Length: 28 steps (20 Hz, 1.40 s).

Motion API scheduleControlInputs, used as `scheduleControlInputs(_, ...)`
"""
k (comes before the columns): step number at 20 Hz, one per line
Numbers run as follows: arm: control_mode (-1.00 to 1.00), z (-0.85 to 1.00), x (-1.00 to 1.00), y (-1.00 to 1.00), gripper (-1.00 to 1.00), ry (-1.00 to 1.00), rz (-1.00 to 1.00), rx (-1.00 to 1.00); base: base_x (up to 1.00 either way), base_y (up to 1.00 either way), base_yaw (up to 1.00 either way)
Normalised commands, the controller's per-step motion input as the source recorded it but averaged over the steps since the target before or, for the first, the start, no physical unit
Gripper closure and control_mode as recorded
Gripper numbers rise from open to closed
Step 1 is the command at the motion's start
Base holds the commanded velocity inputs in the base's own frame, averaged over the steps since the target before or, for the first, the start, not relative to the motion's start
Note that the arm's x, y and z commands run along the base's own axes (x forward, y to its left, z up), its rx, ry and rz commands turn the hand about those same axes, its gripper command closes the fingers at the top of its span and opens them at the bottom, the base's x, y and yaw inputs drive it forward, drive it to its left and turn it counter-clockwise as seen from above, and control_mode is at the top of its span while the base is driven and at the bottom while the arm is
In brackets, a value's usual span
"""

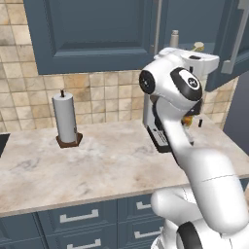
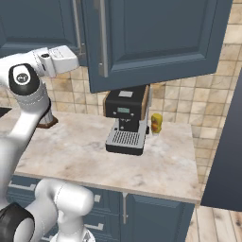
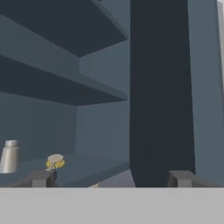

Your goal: Pick the sponge and dish brush from the cabinet and place them on the counter.

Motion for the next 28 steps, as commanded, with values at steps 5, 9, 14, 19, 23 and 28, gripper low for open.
scheduleControlInputs(5,-1.0,-0.01,0.02,-0.33,-1.0,0.0,-0.08,0.0,0.0,0.0,0.0)
scheduleControlInputs(9,-1.0,-0.02,0.0,-0.46,-1.0,-0.02,-0.14,0.0,0.0,0.0,0.0)
scheduleControlInputs(14,-1.0,-0.03,-0.02,-0.55,-1.0,-0.01,-0.18,0.0,0.0,0.0,0.0)
scheduleControlInputs(19,-1.0,-0.02,-0.05,-0.6,-1.0,-0.01,-0.2,0.0,0.0,0.0,0.0)
scheduleControlInputs(23,-1.0,0.0,-0.06,-0.66,-1.0,0.0,-0.2,0.0,0.0,0.0,0.0)
scheduleControlInputs(28,-1.0,0.0,-0.22,-0.73,-1.0,0.0,-0.14,0.01,0.0,0.0,0.0)
